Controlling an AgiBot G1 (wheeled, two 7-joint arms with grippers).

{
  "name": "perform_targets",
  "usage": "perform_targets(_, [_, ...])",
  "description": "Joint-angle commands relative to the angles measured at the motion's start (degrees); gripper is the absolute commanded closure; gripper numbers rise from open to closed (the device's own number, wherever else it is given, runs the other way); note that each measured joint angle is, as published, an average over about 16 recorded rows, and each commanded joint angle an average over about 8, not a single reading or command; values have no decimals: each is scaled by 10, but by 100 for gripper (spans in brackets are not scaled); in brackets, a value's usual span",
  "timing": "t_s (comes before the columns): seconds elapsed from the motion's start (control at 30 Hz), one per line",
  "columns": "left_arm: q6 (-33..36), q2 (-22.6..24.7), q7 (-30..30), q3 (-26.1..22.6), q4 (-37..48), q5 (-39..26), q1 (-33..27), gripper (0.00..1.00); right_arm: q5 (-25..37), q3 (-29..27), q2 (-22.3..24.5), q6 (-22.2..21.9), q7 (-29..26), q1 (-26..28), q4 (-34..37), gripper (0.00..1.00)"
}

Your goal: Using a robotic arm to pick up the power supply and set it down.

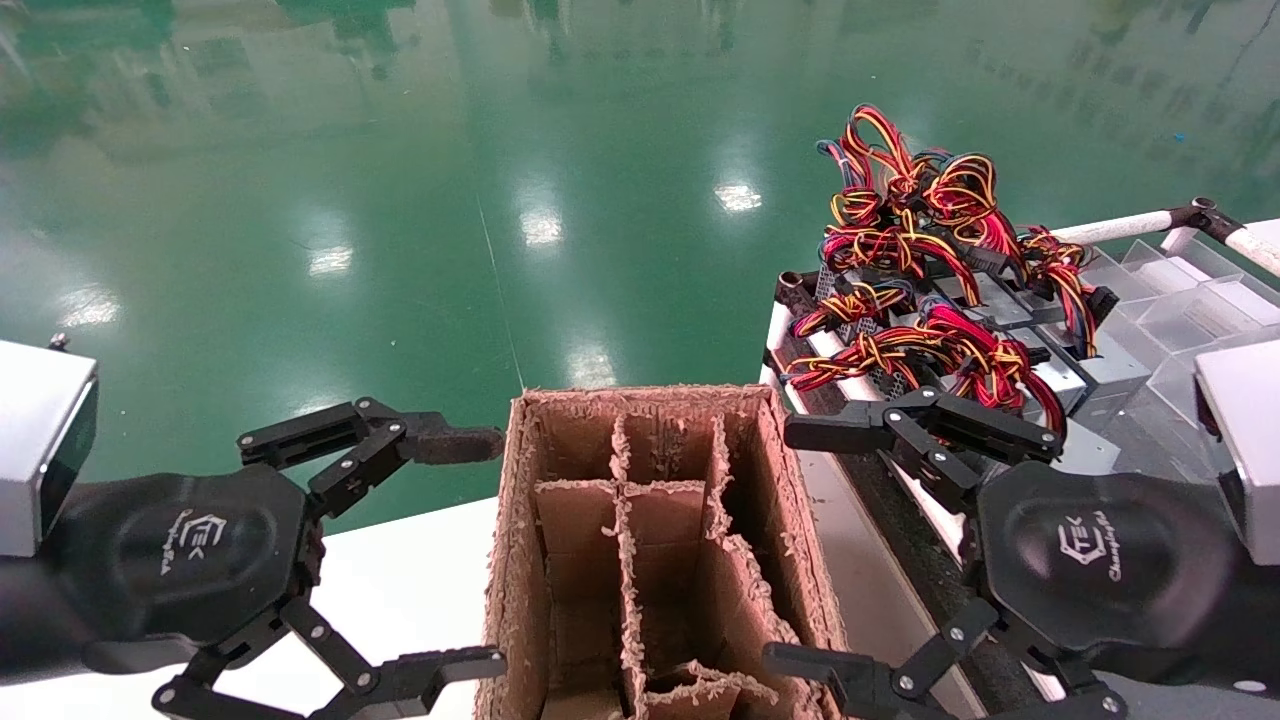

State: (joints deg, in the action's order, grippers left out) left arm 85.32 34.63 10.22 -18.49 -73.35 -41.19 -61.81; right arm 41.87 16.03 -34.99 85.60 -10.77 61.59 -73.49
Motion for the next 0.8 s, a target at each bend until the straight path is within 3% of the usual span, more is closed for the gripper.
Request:
perform_targets(0.03, [0,0,0,0,0,0,0,0,0,0,0,0,0,0,0,0])
perform_targets(0.8, [0,0,0,0,0,0,0,0,0,0,0,0,0,0,0,0])
